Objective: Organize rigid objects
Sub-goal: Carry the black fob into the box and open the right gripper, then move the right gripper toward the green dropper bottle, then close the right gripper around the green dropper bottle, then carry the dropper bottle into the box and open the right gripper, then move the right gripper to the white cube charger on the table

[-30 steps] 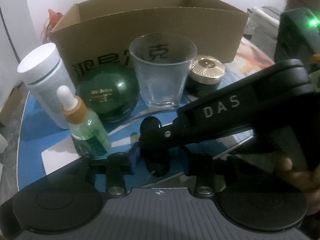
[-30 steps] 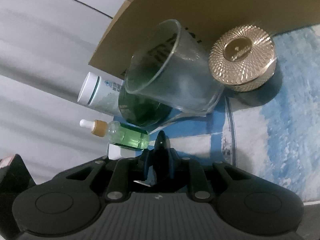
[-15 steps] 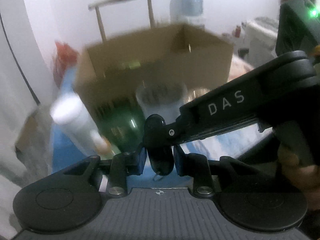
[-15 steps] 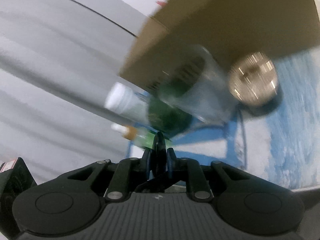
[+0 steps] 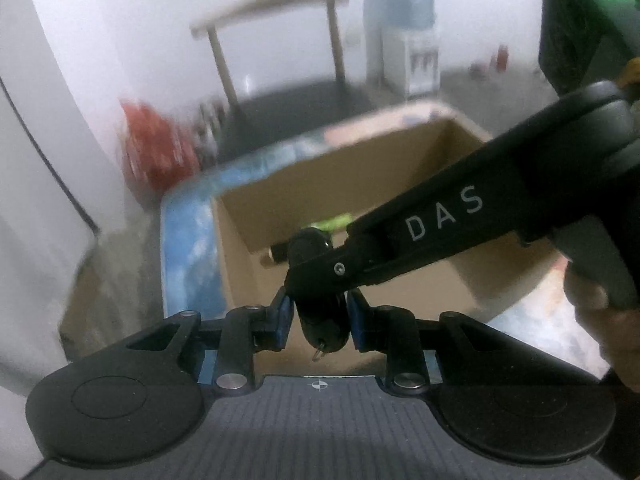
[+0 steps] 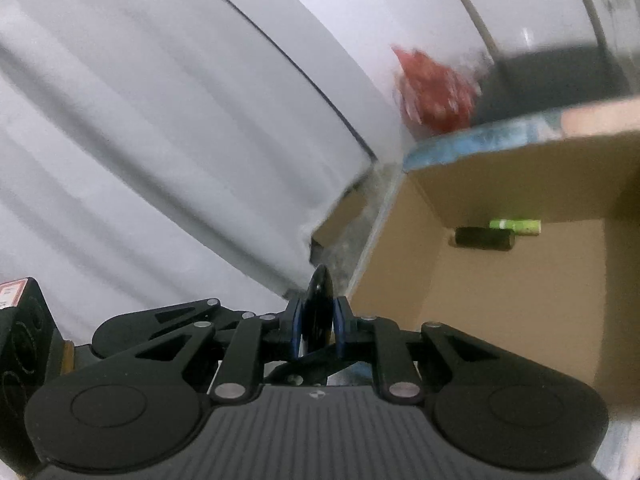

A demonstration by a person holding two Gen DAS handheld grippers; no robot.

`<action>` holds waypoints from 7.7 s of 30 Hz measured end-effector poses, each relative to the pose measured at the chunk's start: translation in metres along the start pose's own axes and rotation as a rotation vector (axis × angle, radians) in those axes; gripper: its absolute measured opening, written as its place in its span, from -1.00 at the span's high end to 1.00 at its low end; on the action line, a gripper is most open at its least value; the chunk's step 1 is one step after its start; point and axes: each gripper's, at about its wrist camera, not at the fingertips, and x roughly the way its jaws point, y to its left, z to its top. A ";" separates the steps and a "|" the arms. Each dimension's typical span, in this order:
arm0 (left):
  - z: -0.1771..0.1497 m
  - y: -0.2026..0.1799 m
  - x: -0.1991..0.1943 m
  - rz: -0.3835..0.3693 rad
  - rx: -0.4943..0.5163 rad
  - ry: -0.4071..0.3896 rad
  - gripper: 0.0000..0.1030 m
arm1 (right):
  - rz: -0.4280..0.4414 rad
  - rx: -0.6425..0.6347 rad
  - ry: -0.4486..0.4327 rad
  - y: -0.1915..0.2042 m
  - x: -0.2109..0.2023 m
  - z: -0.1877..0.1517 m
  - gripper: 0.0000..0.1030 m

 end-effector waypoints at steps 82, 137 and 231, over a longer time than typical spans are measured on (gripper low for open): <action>-0.179 -0.010 -0.028 -0.010 -0.169 -0.156 0.07 | -0.111 -0.277 -0.070 0.034 -0.007 -0.165 0.06; -0.092 -0.040 -0.102 0.140 0.087 -0.346 0.39 | -0.102 -0.562 -0.100 0.127 -0.041 -0.090 0.58; -0.200 -0.026 -0.045 0.069 -0.166 -0.130 0.00 | -0.170 -0.103 -0.067 -0.017 -0.036 -0.203 0.13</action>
